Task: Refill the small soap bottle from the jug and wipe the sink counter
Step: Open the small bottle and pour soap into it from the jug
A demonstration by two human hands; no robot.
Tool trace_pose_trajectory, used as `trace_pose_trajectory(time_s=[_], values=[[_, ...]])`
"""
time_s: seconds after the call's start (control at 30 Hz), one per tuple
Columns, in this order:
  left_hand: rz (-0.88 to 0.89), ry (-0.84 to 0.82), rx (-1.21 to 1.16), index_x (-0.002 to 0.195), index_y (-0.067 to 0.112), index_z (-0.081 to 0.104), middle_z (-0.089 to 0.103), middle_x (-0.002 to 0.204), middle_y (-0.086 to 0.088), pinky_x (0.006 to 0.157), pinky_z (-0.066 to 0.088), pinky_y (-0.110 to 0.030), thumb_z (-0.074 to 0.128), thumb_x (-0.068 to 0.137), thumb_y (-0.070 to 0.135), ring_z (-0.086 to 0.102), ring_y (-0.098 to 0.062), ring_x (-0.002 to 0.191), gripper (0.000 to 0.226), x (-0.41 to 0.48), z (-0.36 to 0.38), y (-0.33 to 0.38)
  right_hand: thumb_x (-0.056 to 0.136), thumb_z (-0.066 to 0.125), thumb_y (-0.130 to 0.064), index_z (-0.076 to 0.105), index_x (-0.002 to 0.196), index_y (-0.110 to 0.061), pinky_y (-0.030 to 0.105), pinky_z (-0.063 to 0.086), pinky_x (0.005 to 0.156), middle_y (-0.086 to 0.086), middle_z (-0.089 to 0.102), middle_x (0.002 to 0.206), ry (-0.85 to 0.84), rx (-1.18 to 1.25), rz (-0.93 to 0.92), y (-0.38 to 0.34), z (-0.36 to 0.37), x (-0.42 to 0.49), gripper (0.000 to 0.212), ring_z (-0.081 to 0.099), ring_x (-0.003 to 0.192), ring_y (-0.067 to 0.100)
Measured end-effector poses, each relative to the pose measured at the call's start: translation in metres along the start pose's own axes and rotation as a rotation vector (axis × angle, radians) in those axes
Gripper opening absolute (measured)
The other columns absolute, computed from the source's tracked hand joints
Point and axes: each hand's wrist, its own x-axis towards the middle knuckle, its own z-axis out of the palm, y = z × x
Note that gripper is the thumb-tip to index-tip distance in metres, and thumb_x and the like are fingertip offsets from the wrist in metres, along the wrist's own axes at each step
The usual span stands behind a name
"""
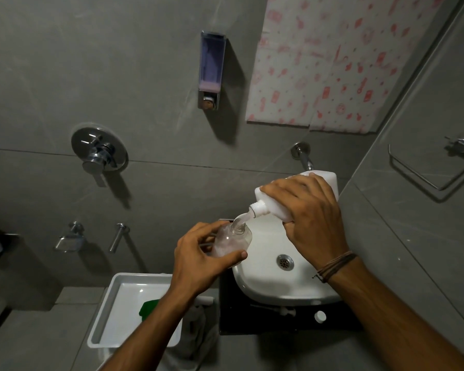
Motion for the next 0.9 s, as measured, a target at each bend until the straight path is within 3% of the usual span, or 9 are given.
trace_pose_trajectory(time_s=[0.1, 0.57, 0.73, 0.9], values=[[0.000, -0.001, 0.003, 0.118, 0.041, 0.078, 0.075, 0.109, 0.020, 0.076, 0.058, -0.010, 0.100, 0.056, 0.048, 0.074, 0.000, 0.099, 0.067, 0.000, -0.001, 0.000, 0.078, 0.071, -0.006, 0.065, 0.129, -0.031, 0.049, 0.039, 0.111, -0.007, 0.068, 0.122, -0.011, -0.014, 0.001, 0.001, 0.000, 0.001, 0.057, 0.058, 0.116, 0.026], [-0.008, -0.010, 0.019, 0.121, 0.039, 0.077, 0.075, 0.109, 0.018, 0.079, 0.060, -0.013, 0.101, 0.056, 0.050, 0.074, -0.004, 0.100, 0.070, 0.000, 0.000, -0.007, 0.078, 0.077, -0.011, 0.068, 0.128, -0.025, 0.055, 0.040, 0.112, 0.001, 0.071, 0.123, -0.030, -0.028, 0.019, 0.000, -0.003, 0.001, 0.052, 0.061, 0.117, 0.031], [-0.014, -0.014, 0.012, 0.121, 0.038, 0.077, 0.075, 0.109, 0.019, 0.077, 0.059, -0.012, 0.100, 0.056, 0.050, 0.074, -0.003, 0.100, 0.070, 0.000, 0.001, -0.006, 0.084, 0.054, -0.018, 0.068, 0.128, -0.027, 0.055, 0.038, 0.113, -0.001, 0.070, 0.124, -0.043, -0.054, 0.015, -0.001, -0.007, 0.002, 0.047, 0.060, 0.118, 0.031], [-0.018, -0.020, 0.016, 0.121, 0.037, 0.077, 0.075, 0.110, 0.018, 0.078, 0.061, -0.015, 0.103, 0.058, 0.044, 0.075, -0.004, 0.101, 0.068, -0.001, 0.003, -0.007, 0.086, 0.042, -0.020, 0.067, 0.129, -0.029, 0.053, 0.035, 0.114, -0.003, 0.069, 0.126, -0.078, -0.080, 0.029, -0.002, -0.012, 0.001, 0.050, 0.058, 0.121, 0.030]])
